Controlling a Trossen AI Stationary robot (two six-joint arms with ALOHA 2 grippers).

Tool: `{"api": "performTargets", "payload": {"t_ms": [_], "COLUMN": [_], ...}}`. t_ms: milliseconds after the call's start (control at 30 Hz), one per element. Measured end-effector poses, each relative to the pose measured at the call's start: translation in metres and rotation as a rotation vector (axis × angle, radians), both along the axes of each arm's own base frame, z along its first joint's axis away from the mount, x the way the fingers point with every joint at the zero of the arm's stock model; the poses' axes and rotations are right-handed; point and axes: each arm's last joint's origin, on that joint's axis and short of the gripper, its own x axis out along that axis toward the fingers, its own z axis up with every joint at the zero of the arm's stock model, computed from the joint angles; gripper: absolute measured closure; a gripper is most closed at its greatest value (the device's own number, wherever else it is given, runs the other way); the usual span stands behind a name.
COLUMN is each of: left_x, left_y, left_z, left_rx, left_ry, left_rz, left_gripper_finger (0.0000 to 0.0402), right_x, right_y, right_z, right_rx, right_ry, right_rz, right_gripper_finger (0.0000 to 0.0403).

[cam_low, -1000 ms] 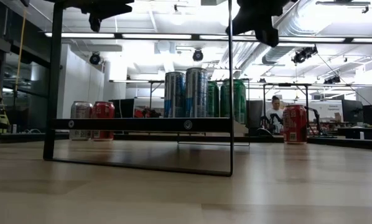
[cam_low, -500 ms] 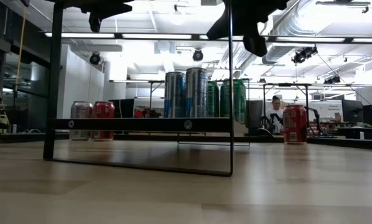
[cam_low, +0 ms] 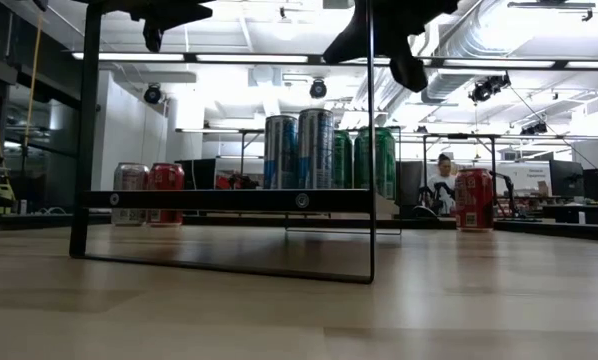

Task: Place canned beverage on shelf
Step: Put the top blue soda can on the shelf aligned with the other blue soda can

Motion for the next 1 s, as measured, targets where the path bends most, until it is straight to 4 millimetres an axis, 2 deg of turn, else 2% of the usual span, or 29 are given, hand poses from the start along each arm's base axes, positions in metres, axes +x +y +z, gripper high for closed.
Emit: {"api": "performTargets", "payload": {"t_ms": [200, 333, 533, 800, 1000], "left_x": [0.000, 0.000, 0.000, 0.000, 0.000], "left_y": [0.000, 0.000, 0.000, 0.000, 0.000], "left_z": [0.000, 0.000, 0.002, 0.003, 0.003], "left_rx": [0.006, 0.007, 0.010, 0.011, 0.011], "left_ry": [-0.002, -0.003, -0.023, -0.026, -0.026], "left_rz": [0.000, 0.000, 0.001, 0.001, 0.001], "left_gripper_finger": [0.0342, 0.0342, 0.0342, 0.0342, 0.0342], "right_x": [0.008, 0.013, 0.022, 0.032, 0.032], "right_y": [0.000, -0.002, -0.015, -0.032, -0.042], "right_z": [-0.014, -0.025, -0.042, -0.058, -0.058], "right_rx": [0.110, 0.122, 0.143, 0.147, 0.136], "right_ry": [0.020, 0.028, 0.033, 0.040, 0.034], "right_rz": [-0.131, -0.250, -0.441, -0.493, -0.537], "right_gripper_finger": [0.0403, 0.0403, 0.0403, 0.0403, 0.0403]}}
